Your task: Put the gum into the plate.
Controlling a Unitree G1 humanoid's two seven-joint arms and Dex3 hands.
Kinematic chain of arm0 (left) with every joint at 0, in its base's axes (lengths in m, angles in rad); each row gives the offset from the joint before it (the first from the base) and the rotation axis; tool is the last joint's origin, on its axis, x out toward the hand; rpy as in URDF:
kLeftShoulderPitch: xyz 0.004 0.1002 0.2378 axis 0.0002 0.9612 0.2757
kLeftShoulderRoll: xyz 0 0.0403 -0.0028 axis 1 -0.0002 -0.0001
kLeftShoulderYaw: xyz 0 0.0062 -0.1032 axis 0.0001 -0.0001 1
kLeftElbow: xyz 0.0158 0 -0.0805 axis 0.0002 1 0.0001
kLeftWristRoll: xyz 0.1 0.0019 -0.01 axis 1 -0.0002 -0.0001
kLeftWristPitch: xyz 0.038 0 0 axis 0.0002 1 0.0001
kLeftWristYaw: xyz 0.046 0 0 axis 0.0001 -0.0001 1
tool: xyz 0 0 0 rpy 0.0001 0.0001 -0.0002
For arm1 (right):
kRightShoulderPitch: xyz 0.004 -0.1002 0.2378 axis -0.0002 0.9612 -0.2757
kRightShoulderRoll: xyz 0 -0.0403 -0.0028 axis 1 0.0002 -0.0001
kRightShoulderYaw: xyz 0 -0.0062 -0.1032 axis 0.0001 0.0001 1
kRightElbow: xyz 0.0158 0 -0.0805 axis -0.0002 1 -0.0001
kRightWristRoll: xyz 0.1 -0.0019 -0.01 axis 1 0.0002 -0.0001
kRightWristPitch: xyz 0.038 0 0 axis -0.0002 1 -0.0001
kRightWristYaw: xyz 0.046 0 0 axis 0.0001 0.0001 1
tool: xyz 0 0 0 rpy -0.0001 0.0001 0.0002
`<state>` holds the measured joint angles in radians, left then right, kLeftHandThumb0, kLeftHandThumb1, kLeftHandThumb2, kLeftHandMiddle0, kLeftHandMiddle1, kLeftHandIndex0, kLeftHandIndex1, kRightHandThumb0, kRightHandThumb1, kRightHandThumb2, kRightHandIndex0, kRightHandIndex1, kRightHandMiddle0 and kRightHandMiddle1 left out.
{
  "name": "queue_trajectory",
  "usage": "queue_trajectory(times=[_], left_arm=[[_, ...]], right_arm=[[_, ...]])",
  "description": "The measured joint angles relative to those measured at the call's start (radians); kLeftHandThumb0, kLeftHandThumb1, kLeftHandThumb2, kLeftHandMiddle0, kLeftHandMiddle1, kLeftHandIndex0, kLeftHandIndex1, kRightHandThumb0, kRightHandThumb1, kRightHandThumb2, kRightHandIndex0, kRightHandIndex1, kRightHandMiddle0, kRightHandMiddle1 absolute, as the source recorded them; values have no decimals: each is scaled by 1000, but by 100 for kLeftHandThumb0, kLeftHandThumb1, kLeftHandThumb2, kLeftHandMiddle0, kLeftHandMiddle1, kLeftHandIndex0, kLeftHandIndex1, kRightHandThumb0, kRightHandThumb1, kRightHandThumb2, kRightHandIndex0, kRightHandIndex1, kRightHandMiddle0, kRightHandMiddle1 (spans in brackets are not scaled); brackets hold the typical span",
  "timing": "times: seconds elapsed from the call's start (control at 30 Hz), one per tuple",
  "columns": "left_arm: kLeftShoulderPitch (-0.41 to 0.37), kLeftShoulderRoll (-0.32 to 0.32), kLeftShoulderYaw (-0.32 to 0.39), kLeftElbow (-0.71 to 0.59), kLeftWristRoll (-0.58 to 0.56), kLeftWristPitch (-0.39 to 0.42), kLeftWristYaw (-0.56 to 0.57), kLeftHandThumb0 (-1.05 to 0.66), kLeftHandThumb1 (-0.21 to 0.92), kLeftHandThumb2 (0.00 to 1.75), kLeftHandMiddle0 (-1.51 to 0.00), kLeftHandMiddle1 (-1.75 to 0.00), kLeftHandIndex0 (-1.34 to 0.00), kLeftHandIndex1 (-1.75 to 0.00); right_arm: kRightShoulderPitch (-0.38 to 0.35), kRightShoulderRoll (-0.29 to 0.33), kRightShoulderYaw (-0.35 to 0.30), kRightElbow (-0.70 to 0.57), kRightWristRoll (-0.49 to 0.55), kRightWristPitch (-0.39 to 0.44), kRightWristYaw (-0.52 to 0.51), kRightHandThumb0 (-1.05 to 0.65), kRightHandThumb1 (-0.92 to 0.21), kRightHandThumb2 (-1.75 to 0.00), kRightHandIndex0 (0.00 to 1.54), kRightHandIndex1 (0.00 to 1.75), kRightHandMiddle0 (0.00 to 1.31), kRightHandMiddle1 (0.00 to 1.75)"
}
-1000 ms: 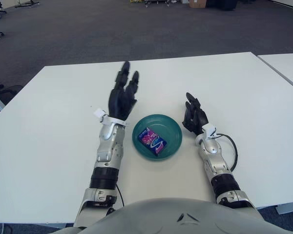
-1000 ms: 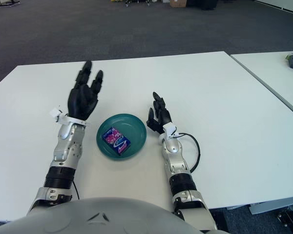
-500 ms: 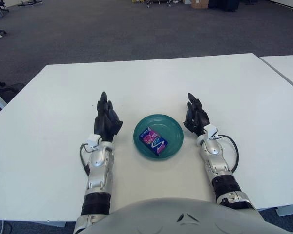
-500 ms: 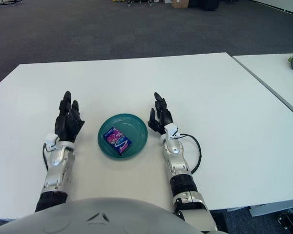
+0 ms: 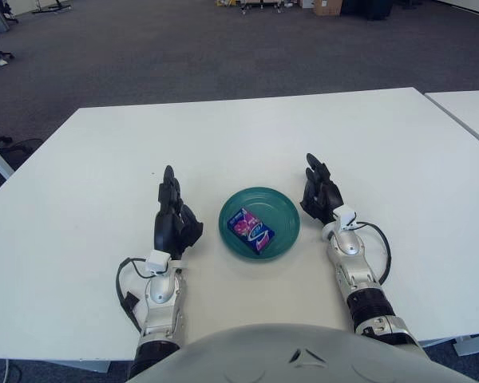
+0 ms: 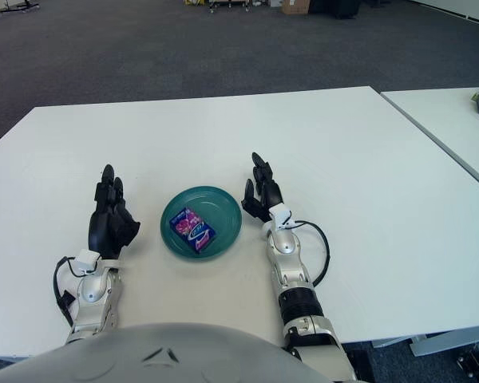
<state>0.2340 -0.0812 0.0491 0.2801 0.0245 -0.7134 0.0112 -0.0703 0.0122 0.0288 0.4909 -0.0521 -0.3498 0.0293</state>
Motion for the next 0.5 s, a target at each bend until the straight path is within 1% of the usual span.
queue_trajectory(times=[0.1,0.17,0.2,0.3,0.33,0.37,0.5], left_arm=[[-6,5,-5,8,3,-6,3,-105,92,105,-3,-1,0,-16],[-11,8,-6,14,0,-6,2,-105,92,103,-7,-1,0,-26],[-14,10,-6,18,-5,-6,2,-105,92,103,-8,-1,0,-28],[-33,11,-2,40,-32,-8,-3,-105,92,100,-12,-2,0,-43],[-39,11,1,48,-42,-11,-3,-105,92,100,-13,-2,0,-44],[-43,11,3,54,-50,-14,-3,-105,92,99,-14,-2,0,-50],[-59,9,11,76,-68,-42,-10,-105,92,96,-18,-2,0,-62]], right_arm=[[3,0,0,0,1,-3,2,-62,-92,-102,3,0,0,24],[5,1,-1,-1,1,-4,3,-62,-92,-102,3,0,0,25],[6,1,-1,-1,2,-4,3,-62,-92,-102,3,0,0,25],[6,1,-2,-2,3,-4,3,-61,-92,-102,3,0,0,26],[6,1,-2,-3,4,-4,3,-61,-92,-102,3,0,0,26],[7,1,-2,-4,4,-4,3,-61,-92,-103,4,0,0,27],[9,1,-2,-7,5,-4,3,-61,-92,-103,4,0,0,28]])
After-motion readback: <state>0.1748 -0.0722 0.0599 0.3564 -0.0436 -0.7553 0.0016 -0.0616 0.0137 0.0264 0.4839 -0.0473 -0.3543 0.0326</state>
